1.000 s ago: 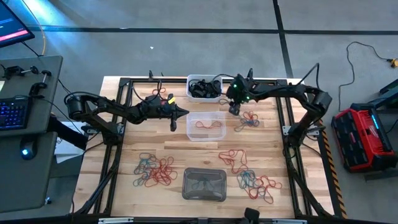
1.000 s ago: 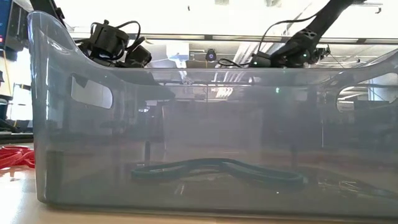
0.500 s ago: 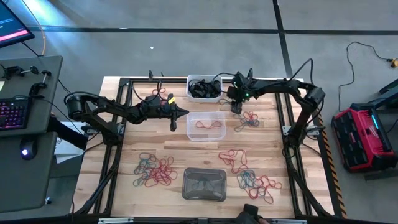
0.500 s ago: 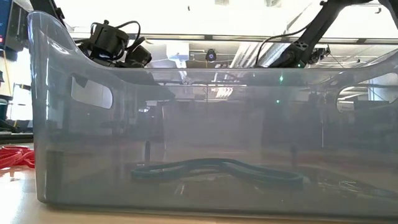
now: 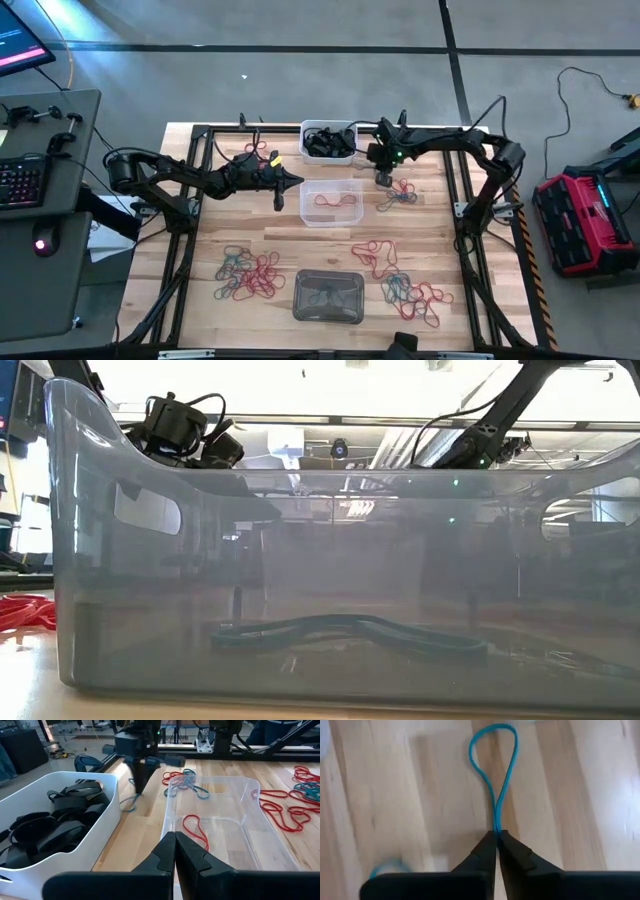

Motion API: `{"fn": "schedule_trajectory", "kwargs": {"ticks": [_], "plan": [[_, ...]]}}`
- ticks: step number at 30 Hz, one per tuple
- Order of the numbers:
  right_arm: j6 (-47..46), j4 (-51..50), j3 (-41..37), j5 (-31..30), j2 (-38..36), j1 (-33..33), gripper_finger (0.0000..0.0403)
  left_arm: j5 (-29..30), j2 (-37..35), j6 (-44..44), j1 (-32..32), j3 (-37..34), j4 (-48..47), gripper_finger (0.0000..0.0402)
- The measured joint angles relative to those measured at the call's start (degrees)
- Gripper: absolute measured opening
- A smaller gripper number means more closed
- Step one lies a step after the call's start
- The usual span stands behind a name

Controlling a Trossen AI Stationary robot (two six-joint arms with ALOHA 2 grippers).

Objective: Sort rubber bands into baskets
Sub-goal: Put the blue rubber band into the black bin

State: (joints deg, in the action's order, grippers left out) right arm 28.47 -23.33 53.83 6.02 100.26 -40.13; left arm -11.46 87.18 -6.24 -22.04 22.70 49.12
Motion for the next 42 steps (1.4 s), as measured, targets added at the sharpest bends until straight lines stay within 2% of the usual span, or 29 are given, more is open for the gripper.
{"fn": "schedule_trajectory", "kwargs": {"ticks": [6, 12, 18, 21, 29, 42], "plan": [[-3.4, -2.8, -0.1, 0.0, -6.9, 0.4, 0.0001, 0.0, 0.0, 0.0, -0.1, 0.0, 0.0, 0.0], [-7.0, -5.0, 0.0, -0.5, -14.9, 3.9, 0.0, 0.1, 0.0, -0.5, -0.1, 0.0, 0.0, 0.0], [-12.9, -9.8, 0.0, -9.4, -24.4, 9.4, 0.0, 0.1, 0.0, -0.5, -0.1, 0.0, 0.0, 0.0], [-16.1, -11.0, 0.0, -10.2, -28.9, 12.6, 0.0, 0.1, 0.0, -0.5, -0.1, 0.0, 0.0, 0.0], [-25.0, -10.5, 0.0, -10.1, -35.0, 25.2, 0.0, 0.1, 0.0, -0.5, 0.0, 0.0, 0.0, 0.0], [-36.0, 1.6, 0.1, -10.1, -35.0, 48.4, 0.0, 0.1, 0.0, -0.4, 0.0, 0.0, 0.0, 0.0]]}}
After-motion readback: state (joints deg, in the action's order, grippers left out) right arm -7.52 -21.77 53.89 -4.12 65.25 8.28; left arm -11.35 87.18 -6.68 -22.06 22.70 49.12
